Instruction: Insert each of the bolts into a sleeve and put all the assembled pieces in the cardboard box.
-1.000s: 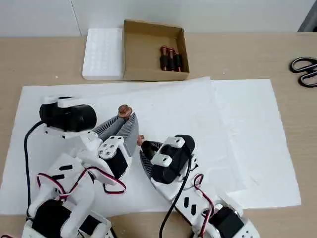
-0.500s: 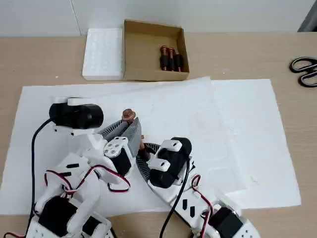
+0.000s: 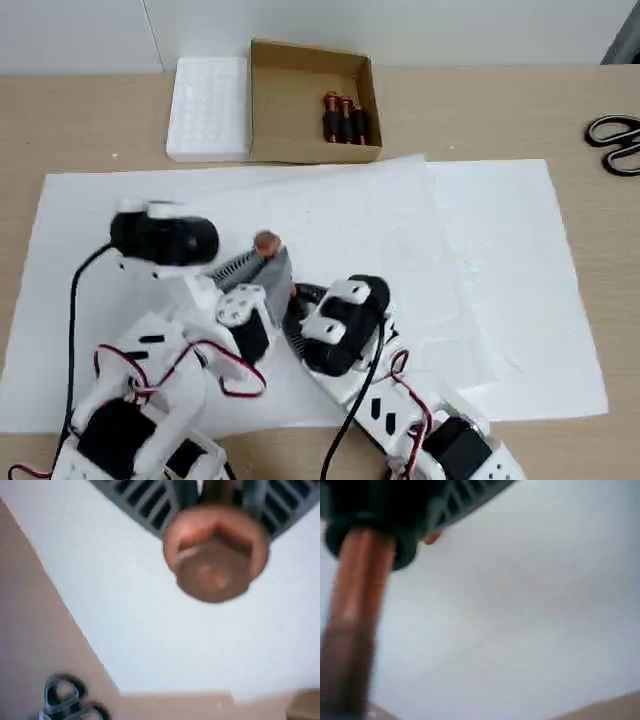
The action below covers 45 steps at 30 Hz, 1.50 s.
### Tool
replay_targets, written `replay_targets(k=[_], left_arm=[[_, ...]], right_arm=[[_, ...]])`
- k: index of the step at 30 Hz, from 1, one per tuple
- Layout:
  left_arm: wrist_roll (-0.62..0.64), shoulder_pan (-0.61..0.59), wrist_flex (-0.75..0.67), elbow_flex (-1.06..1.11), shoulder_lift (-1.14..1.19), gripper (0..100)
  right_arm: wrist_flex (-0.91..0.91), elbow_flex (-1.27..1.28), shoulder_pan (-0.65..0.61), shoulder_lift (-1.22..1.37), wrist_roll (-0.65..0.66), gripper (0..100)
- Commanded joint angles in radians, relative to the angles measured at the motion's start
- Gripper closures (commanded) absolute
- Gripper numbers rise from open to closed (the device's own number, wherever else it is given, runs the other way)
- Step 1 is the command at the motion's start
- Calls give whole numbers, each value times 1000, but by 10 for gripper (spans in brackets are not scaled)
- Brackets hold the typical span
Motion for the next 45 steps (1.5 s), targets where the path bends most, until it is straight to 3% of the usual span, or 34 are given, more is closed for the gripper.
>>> replay_targets(k=[1,13,40,45], left_arm=[[3,63,46,-10,-6,994],[2,163,121,70,-5,994],[-48,157,66,157,-6,991],[-48,123,23,160,-6,887]], right_arm=[[-36,-14,25,-10,11,995],[-36,-58,25,-8,12,995],[-36,-80,25,-10,68,995],[-36,-77,25,-10,68,995]])
